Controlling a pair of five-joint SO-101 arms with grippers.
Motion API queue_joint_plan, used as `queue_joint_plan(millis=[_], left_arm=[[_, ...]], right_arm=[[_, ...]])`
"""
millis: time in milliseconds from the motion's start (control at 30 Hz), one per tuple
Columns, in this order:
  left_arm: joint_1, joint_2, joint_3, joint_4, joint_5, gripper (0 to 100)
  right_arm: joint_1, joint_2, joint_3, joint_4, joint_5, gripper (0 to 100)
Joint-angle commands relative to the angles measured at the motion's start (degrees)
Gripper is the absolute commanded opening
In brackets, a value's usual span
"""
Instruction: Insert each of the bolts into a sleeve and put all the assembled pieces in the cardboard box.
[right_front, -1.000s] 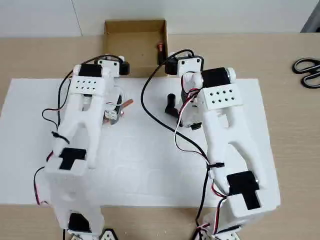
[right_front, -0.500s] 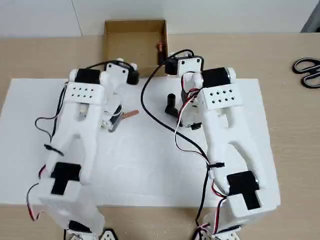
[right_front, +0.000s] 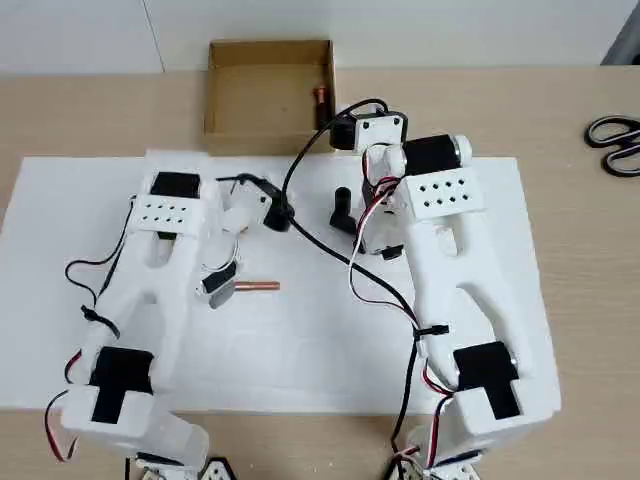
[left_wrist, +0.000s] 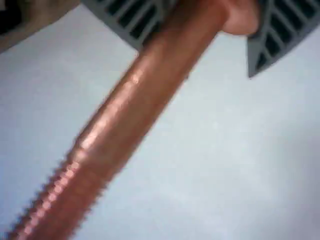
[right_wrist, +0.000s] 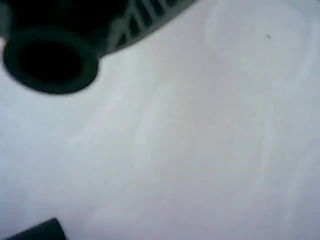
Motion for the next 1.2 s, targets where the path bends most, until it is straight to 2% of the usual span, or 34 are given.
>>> queue_joint_plan(millis=[0,233,467,567,767,867,967,1067,1167], left_arm=[[-2.64,-3.25,0.13,-2.37,-3.6,2],[-9.49,-3.16,0.31,-6.15,-4.4,15],[-9.58,-3.34,0.31,-5.8,-3.52,16],[-9.49,-3.78,-0.04,-5.36,2.2,16],[-9.49,-3.78,-3.91,1.85,13.1,16],[-9.41,-3.78,-6.46,4.31,16.79,16],[-9.23,-3.78,-6.02,4.4,17.58,16],[-5.8,-3.87,-3.91,4.4,18.2,17],[-1.67,-7.82,-3.56,4.4,26.73,17]], right_arm=[[0.57,-3.47,-0.26,0.13,0.62,0.4],[0.57,-3.38,-0.26,0.13,0.62,0.4],[0.48,-3.21,-0.26,0.04,0.62,0.4],[0.48,-3.21,-0.26,0.04,0.62,0.4],[0.48,-3.21,-0.26,-0.04,0.62,0.4],[0.48,-3.21,-0.26,-0.13,0.62,0.4],[0.48,-3.21,-0.26,-0.04,0.62,0.4],[0.48,-3.38,-0.26,0.04,0.62,0.4],[0.48,-3.38,-0.26,0.04,0.62,0.4]])
